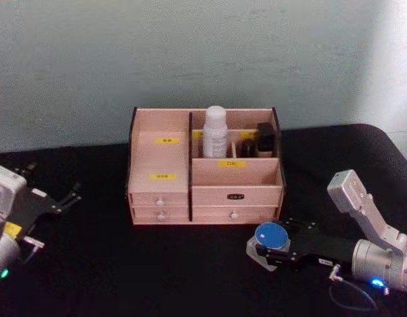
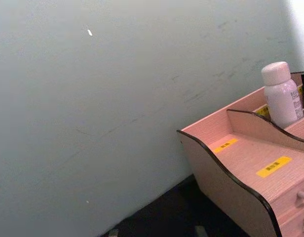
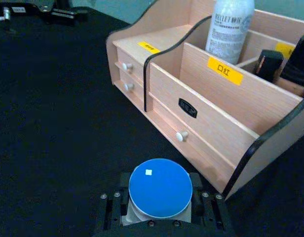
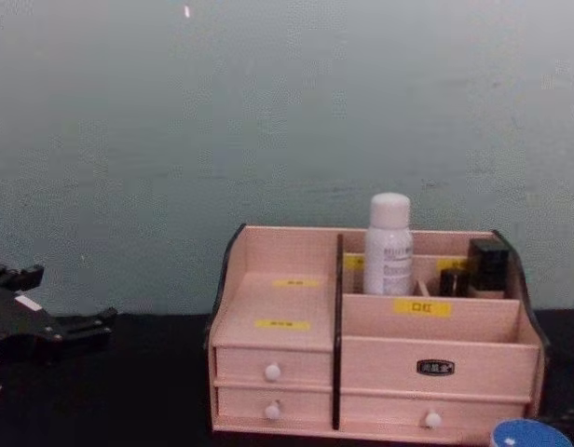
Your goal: Pick up the facial cleanser and watermelon frost from the table and place them into the tiered storage box.
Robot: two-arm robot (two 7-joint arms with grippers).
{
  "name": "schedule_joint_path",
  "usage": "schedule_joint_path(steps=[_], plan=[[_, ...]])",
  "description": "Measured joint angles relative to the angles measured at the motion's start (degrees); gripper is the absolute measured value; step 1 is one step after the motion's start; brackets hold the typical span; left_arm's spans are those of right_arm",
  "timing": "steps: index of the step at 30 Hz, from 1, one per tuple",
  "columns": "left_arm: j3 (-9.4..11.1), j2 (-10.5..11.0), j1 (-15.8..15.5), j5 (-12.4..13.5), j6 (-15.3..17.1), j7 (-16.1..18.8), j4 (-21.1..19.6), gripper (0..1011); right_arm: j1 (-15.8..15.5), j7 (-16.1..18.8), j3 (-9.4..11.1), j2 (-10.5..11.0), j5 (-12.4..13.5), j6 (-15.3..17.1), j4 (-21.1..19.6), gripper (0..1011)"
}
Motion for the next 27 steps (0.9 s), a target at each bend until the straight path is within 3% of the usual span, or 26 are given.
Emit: schedule_joint_path(steps=[18, 27], plan=[[0.00, 0.00, 0.00, 0.00, 0.00, 0.00, 0.00, 1001, 2.49, 3.76, -1.31, 0.47, 1.23, -3.23, -2.52, 717], [0.00, 0.00, 0.00, 0.00, 0.00, 0.00, 0.00, 1001, 7.68, 5.20, -3.83, -2.37, 0.28, -5.51, -1.97, 717]])
